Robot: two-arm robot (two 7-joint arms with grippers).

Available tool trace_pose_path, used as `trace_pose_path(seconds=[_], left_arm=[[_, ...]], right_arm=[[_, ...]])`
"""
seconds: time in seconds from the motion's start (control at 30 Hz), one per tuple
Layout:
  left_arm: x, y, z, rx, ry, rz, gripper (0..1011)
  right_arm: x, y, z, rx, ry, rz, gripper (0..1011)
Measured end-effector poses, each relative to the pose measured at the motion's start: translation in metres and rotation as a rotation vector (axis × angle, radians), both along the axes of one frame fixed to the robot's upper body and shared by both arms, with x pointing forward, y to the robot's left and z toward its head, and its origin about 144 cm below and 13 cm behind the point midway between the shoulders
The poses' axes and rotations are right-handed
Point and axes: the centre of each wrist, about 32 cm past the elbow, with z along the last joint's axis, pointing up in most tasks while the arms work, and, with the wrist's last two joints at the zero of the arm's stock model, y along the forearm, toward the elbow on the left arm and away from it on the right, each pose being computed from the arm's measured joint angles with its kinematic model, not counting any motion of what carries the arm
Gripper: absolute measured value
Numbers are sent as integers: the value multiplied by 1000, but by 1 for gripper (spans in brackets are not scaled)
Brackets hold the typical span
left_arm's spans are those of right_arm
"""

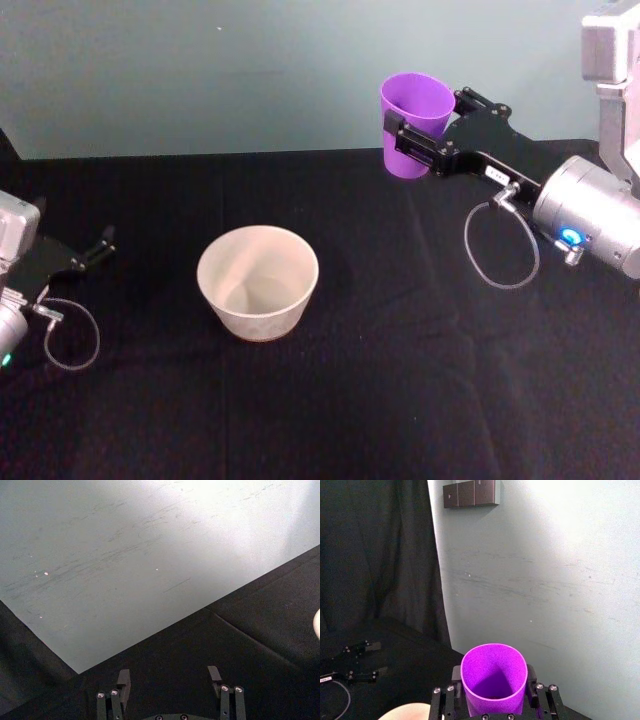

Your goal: Pick up the cup and pour the mung beans from the cup into the bowl.

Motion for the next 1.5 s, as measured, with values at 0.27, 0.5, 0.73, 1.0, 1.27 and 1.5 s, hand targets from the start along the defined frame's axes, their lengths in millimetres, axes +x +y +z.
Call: trace_pose_path(seconds=[0.27, 0.5, 0.73, 1.0, 1.27, 1.5], left_arm=[[0, 0, 0, 0, 0, 0, 1000], [0, 0, 0, 0, 0, 0, 1000], [0, 0, 0, 0, 0, 0, 1000], [0, 0, 0, 0, 0, 0, 1000], [0, 0, 0, 0, 0, 0, 1000], [0, 0, 0, 0, 0, 0, 1000]], right_arm=[[0, 0, 0, 0, 0, 0, 732], [0, 0, 0, 0, 0, 0, 732], [0, 0, 0, 0, 0, 0, 732], [0, 0, 0, 0, 0, 0, 732], [0, 0, 0, 0, 0, 0, 733], [0, 0, 0, 0, 0, 0, 732]])
